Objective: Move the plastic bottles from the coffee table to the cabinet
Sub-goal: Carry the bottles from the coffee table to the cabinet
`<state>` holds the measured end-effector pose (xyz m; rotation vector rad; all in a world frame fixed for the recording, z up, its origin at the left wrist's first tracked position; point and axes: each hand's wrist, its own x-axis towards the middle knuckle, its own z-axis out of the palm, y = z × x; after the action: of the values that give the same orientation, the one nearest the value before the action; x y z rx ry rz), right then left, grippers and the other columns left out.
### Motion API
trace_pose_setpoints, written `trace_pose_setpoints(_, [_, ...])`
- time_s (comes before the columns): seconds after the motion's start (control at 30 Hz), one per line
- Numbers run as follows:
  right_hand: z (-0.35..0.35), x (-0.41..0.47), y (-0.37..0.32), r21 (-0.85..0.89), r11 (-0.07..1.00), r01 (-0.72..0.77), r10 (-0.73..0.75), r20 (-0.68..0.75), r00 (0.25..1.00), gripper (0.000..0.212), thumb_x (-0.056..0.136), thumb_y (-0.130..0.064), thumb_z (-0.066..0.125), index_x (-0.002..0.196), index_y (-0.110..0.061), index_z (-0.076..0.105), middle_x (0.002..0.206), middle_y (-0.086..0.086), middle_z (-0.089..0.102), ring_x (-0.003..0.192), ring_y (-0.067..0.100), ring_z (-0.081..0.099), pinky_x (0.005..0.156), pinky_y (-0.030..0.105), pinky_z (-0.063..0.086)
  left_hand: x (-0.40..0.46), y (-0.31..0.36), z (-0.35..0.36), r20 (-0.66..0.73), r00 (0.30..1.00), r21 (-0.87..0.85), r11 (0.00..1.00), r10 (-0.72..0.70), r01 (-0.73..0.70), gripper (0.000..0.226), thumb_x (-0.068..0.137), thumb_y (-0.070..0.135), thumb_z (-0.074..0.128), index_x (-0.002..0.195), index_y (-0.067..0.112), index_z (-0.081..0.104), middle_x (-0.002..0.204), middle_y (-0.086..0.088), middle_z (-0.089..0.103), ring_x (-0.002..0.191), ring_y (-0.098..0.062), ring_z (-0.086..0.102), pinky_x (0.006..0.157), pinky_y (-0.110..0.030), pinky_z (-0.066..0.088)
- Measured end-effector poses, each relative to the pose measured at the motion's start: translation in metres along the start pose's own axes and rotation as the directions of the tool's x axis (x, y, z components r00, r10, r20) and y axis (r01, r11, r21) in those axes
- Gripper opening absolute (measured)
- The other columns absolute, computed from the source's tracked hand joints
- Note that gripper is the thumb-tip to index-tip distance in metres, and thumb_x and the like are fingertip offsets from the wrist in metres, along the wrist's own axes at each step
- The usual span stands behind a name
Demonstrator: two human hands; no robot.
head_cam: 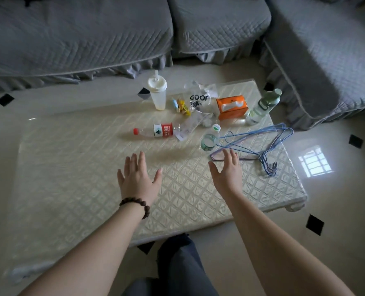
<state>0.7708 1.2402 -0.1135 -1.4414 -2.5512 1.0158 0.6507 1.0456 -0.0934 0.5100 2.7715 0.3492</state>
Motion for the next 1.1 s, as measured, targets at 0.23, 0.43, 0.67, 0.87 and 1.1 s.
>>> trace_pose_setpoints(0.23, [0.027,0.094,0.013,0.063,0.995,-0.078,0.076,0.031,0.997,0.088,0.083,-0.042,0.068,0.151,-0.015,0.019,0.159,0.003,0.019,0.148,0.018,0.012,0.119,0.039,0.016,0.071,0.023,0.042,0.081,0.997,0.057,0.998,-0.003,-0.002,0.074,0.092,0.058,0.035,0.152,0.021,0.011,0.161,-0.004,0.011,0.148,-0.021,0.004,0.118,-0.049,0.008])
trace_pose_setpoints(0.43, [0.061,0.142,0.031,0.163,0.978,-0.127,0.12,0.051,0.991,0.094,0.079,-0.038,0.073,0.151,-0.016,0.016,0.157,0.005,0.025,0.145,0.021,0.02,0.117,0.039,0.022,0.115,0.019,0.082,0.128,0.991,0.058,0.998,-0.026,0.019,0.073,0.092,0.057,0.039,0.152,0.021,0.016,0.16,-0.005,0.014,0.148,-0.022,0.005,0.118,-0.049,0.01])
trace_pose_setpoints(0.67, [0.091,0.174,0.034,0.236,0.966,-0.107,0.114,-0.016,0.993,0.056,0.077,-0.029,0.076,0.126,-0.023,0.05,0.115,-0.002,0.062,0.107,0.022,0.057,0.081,0.027,0.036,0.18,0.018,0.125,0.143,0.989,0.032,0.999,-0.033,0.029,0.077,0.089,0.061,0.04,0.151,0.023,0.015,0.16,-0.007,0.015,0.148,-0.025,0.008,0.117,-0.052,0.012])
trace_pose_setpoints(0.87, [0.102,0.196,0.026,0.303,0.953,-0.005,0.038,-0.103,0.994,0.047,0.073,-0.035,0.078,0.113,-0.029,0.054,0.106,-0.007,0.065,0.102,0.018,0.062,0.087,0.04,0.05,0.252,0.026,0.159,0.198,0.98,0.042,0.999,0.015,-0.024,0.081,0.089,0.063,0.038,0.152,0.026,0.004,0.161,-0.004,0.003,0.148,-0.027,-0.002,0.116,-0.055,0.011])
trace_pose_setpoints(1.1, [0.119,0.189,0.021,0.321,0.946,0.045,-0.021,-0.079,0.997,0.054,0.071,-0.037,0.08,0.117,-0.028,0.053,0.114,-0.004,0.065,0.107,0.018,0.062,0.094,0.041,0.05,0.293,0.026,0.194,0.212,0.962,0.128,0.971,0.172,-0.202,0.076,0.089,0.062,0.037,0.152,0.033,0.004,0.162,-0.003,0.001,0.147,-0.031,-0.011,0.114,-0.06,-0.004])
